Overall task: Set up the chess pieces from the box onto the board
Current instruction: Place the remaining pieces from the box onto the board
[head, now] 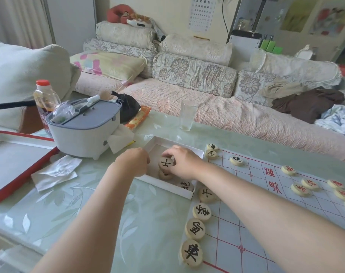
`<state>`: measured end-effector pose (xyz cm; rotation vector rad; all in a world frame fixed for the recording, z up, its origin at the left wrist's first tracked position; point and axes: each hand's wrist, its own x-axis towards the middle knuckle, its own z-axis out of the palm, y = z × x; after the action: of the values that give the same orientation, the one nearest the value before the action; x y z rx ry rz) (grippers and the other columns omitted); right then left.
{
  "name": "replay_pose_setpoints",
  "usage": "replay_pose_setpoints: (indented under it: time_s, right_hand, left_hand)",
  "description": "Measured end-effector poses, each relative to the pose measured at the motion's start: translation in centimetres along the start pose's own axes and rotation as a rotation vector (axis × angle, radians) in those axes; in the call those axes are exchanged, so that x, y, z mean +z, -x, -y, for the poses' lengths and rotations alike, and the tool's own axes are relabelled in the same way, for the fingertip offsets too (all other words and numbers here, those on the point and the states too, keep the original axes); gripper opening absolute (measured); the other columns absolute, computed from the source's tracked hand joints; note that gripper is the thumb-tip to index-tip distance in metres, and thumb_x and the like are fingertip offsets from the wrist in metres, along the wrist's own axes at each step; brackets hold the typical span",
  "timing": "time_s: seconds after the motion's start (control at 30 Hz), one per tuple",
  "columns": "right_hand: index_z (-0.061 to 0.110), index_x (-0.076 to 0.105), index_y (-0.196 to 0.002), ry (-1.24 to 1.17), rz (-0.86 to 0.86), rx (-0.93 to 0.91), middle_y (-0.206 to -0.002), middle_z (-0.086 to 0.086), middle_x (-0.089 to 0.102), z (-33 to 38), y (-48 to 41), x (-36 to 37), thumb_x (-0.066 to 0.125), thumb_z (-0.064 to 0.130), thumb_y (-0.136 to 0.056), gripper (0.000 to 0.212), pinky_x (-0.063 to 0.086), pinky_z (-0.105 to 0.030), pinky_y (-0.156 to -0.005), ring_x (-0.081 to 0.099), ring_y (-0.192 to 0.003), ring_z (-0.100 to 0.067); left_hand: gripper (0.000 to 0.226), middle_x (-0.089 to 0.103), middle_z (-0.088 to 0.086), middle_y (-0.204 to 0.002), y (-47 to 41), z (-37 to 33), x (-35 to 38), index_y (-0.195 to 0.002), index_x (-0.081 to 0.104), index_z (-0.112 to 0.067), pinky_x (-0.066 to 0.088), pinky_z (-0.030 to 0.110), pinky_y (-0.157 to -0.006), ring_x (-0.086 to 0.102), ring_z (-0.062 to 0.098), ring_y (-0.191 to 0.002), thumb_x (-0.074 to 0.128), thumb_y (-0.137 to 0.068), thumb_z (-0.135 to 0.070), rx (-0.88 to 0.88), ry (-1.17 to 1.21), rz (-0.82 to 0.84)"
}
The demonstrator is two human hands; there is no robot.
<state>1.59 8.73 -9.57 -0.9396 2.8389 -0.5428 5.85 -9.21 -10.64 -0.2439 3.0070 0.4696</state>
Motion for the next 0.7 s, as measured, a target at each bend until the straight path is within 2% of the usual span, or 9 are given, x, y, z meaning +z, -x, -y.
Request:
replay_pose_setpoints:
  time_s: [0.1, 0.2, 0.37, 0.47, 0.57, 0.63, 0.7]
  right_hand:
    - [0.022, 0.057, -0.134, 0.005, -0.028, -0.005, -0.132, 0.004, 0.053, -0.7, 0.3, -0.5, 0.073, 0.028, -0.086, 0.051, 0.034, -0.020, -0.091, 0.052, -0.118, -0.014]
    - [0.021, 0.057, -0.134, -0.009, -0.052, -0.003, -0.129, 0.003, 0.053, -1.3, 0.8, -1.2, 0.077, 0.027, -0.083, 0.055, 0.032, -0.017, -0.087, 0.049, -0.105, -0.008]
    - [0.019, 0.059, -0.133, -0.024, -0.100, 0.017, -0.124, 0.003, 0.054, -2.4, 2.8, -3.4, 0.079, 0.028, -0.083, 0.055, 0.033, -0.017, -0.084, 0.047, -0.095, -0.007]
    - [0.020, 0.058, -0.133, -0.029, -0.121, 0.058, -0.121, 0.003, 0.054, -3.6, 5.0, -5.2, 0.077, 0.030, -0.083, 0.054, 0.034, -0.020, -0.085, 0.047, -0.096, -0.007]
    - [0.023, 0.062, -0.127, -0.039, -0.161, 0.119, -0.116, 0.003, 0.055, -5.0, 7.6, -6.9, 0.076, 0.034, -0.083, 0.048, 0.039, -0.024, -0.087, 0.054, -0.104, -0.014]
    - [0.023, 0.063, -0.124, -0.046, -0.186, 0.161, -0.113, 0.003, 0.056, -6.1, 9.6, -7.8, 0.076, 0.037, -0.083, 0.045, 0.040, -0.025, -0.086, 0.055, -0.103, -0.015]
    - [0.024, 0.063, -0.124, -0.056, -0.195, 0.202, -0.114, 0.002, 0.056, -7.2, 11.8, -8.4, 0.076, 0.037, -0.083, 0.045, 0.037, -0.024, -0.084, 0.054, -0.100, -0.014]
  left_hand:
    - [0.040, 0.062, -0.005, -0.111, 0.0, 0.1, -0.3, -0.117, 0.065, -0.032, 0.050, 0.030, -0.086, 0.057, 0.020, -0.100, 0.051, -0.086, -0.012, 0.028, 0.040, 0.009]
    - [0.032, 0.059, -0.008, -0.100, 0.4, -0.3, -0.8, -0.113, 0.066, -0.033, 0.047, 0.026, -0.079, 0.054, 0.018, -0.093, 0.057, -0.088, -0.016, 0.050, 0.047, -0.019]
    - [0.029, 0.063, -0.005, -0.115, 1.6, -2.9, -1.6, -0.114, 0.066, -0.028, 0.048, 0.027, -0.076, 0.059, 0.020, -0.095, 0.056, -0.089, -0.016, 0.083, 0.142, -0.135]
    - [0.020, 0.063, -0.007, -0.105, 2.4, -5.3, -1.5, -0.108, 0.068, -0.025, 0.058, 0.032, -0.067, 0.067, 0.021, -0.075, 0.057, -0.092, -0.019, 0.110, 0.391, -0.178]
    - [0.015, 0.064, -0.006, -0.097, 3.6, -8.0, -1.2, -0.103, 0.070, -0.022, 0.060, 0.033, -0.057, 0.069, 0.020, -0.064, 0.061, -0.092, -0.017, 0.125, 0.670, -0.169]
    - [0.015, 0.066, -0.002, -0.097, 4.8, -10.0, -1.3, -0.103, 0.071, -0.019, 0.059, 0.028, -0.058, 0.070, 0.020, -0.060, 0.061, -0.093, -0.014, 0.111, 0.832, -0.092]
    - [0.019, 0.065, 0.001, -0.102, 6.0, -11.6, -0.9, -0.109, 0.069, -0.016, 0.057, 0.022, -0.056, 0.071, 0.018, -0.064, 0.061, -0.092, -0.012, 0.130, 0.892, 0.019]
